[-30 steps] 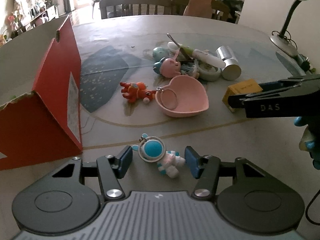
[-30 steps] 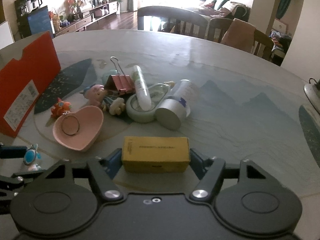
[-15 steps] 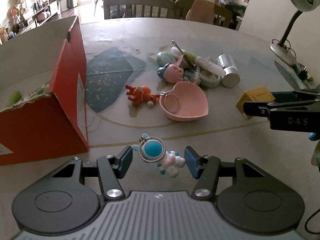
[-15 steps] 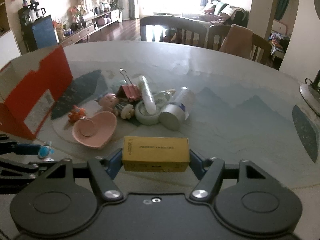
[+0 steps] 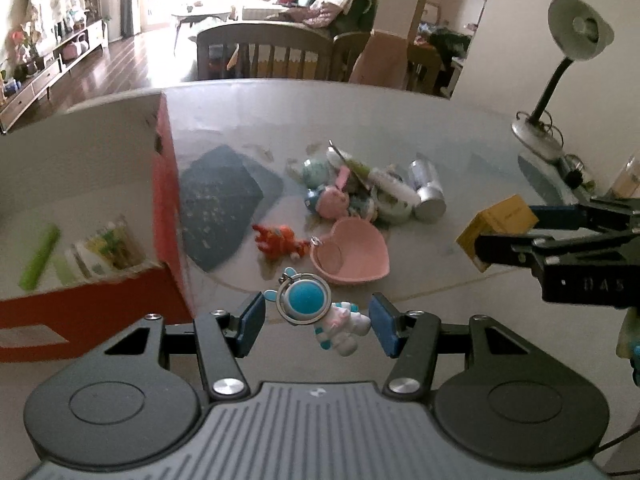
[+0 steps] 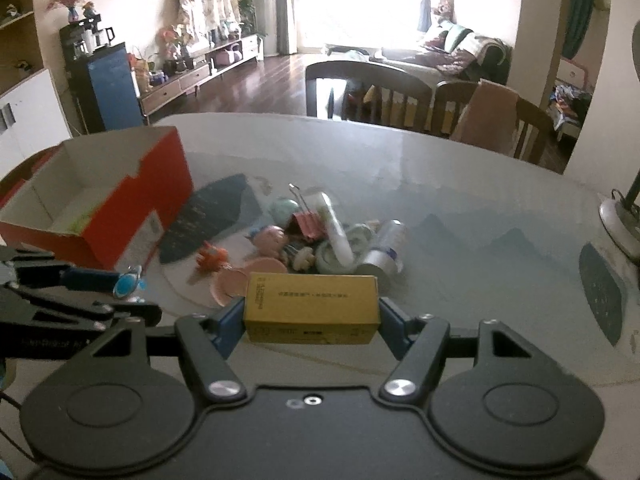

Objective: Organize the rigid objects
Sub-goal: 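Carry the yellow carton and astronaut keychain in both tools into the shoebox, then open both tools to drop the carton and keychain inside the shoebox, then withdraw both tools from the shoebox back toward the table items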

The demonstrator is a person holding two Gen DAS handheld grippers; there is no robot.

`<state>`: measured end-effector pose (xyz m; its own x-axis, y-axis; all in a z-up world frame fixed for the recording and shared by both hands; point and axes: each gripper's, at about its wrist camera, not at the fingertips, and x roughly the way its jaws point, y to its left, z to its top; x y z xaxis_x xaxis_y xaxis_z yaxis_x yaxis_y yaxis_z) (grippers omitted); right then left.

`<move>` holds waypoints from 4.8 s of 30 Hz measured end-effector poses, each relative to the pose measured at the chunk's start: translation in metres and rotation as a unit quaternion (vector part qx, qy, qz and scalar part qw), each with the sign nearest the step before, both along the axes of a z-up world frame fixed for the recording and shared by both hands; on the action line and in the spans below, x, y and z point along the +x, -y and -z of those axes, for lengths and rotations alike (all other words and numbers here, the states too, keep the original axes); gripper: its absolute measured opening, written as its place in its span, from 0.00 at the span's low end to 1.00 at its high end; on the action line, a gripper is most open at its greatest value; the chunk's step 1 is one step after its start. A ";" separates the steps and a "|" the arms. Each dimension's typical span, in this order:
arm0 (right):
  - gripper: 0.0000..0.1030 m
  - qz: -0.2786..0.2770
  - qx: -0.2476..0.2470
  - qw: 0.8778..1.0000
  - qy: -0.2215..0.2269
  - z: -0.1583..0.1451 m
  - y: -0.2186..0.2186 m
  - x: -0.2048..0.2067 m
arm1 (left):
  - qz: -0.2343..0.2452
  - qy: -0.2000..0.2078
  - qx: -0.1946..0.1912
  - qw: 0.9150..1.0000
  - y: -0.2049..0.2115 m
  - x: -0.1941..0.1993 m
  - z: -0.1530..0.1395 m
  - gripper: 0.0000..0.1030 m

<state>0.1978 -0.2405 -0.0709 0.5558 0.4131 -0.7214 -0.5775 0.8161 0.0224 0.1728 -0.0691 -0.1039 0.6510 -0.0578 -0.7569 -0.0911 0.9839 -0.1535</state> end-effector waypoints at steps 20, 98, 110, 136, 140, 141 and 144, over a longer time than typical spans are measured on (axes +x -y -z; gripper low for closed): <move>0.66 -0.055 0.018 0.998 0.034 -0.053 -0.080 -0.038 | -0.017 0.036 0.007 0.999 -0.078 -0.023 -0.058 0.55; 0.72 -0.132 -0.115 0.984 -0.022 0.030 -0.313 -0.006 | -0.031 -0.149 0.053 0.987 -0.264 0.038 0.033 0.67; 0.82 -0.114 -0.074 0.991 -0.019 0.009 -0.293 -0.010 | -0.037 -0.125 0.057 0.990 -0.253 0.007 0.013 0.69; 0.91 -0.079 0.053 0.995 0.000 -0.049 -0.227 -0.050 | -0.032 -0.033 0.044 0.998 -0.233 -0.038 -0.067 0.69; 0.95 -0.072 0.076 0.995 0.007 -0.059 -0.209 -0.058 | -0.030 -0.017 0.044 0.998 -0.225 -0.047 -0.077 0.75; 0.95 -0.070 0.081 0.994 0.009 -0.061 -0.206 -0.060 | -0.031 -0.011 0.045 0.998 -0.223 -0.050 -0.080 0.79; 0.97 -0.067 0.096 0.993 0.013 -0.068 -0.193 -0.066 | -0.032 -0.001 0.041 0.999 -0.217 -0.055 -0.086 0.80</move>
<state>0.1321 -0.0479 -0.0034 0.5049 0.6125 -0.6082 -0.6824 0.7147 0.1532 0.1178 0.1478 -0.0179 0.6496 0.0465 -0.7588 -0.1551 0.9852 -0.0724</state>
